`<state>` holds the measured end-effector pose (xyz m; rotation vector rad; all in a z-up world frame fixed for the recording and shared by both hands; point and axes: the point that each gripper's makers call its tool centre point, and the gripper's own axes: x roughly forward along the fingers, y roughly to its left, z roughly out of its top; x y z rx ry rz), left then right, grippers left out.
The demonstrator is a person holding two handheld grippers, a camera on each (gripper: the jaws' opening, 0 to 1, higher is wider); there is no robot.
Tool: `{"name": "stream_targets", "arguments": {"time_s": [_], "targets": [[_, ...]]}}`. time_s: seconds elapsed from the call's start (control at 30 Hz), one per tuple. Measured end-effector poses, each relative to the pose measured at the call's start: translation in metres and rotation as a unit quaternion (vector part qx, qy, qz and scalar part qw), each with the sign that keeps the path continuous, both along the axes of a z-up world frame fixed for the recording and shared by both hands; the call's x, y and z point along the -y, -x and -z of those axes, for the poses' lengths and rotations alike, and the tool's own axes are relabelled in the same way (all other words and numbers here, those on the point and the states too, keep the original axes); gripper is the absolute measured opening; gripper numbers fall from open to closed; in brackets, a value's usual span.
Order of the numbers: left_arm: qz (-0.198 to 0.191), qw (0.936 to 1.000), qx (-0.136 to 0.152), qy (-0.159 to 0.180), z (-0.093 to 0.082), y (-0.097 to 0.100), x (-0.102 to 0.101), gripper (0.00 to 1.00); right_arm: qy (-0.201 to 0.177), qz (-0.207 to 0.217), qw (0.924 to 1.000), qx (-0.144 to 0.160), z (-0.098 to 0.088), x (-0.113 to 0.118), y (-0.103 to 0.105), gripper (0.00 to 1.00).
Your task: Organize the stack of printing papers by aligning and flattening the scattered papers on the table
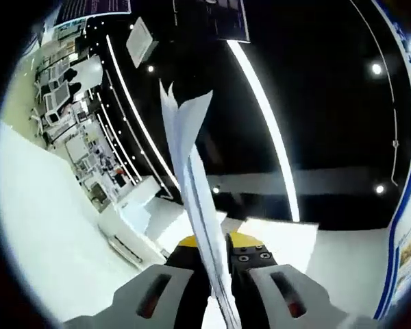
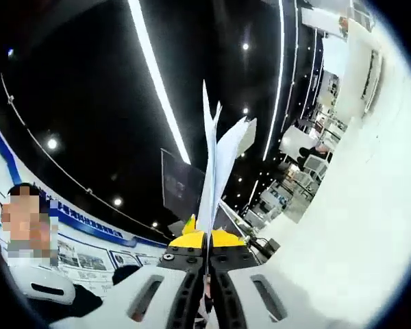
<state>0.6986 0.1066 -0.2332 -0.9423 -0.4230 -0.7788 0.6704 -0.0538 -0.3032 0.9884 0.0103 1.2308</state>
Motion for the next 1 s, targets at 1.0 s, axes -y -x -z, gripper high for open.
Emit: {"name": "stream_targets", "arguments": {"time_s": [1.0], "targets": [[0.152, 0.9836, 0.017, -0.096, 0.03, 0.035, 0.008, 0.15, 0.157, -0.032, 0.9857, 0.052, 0.001, 0.069, 0.018, 0.0]]}}
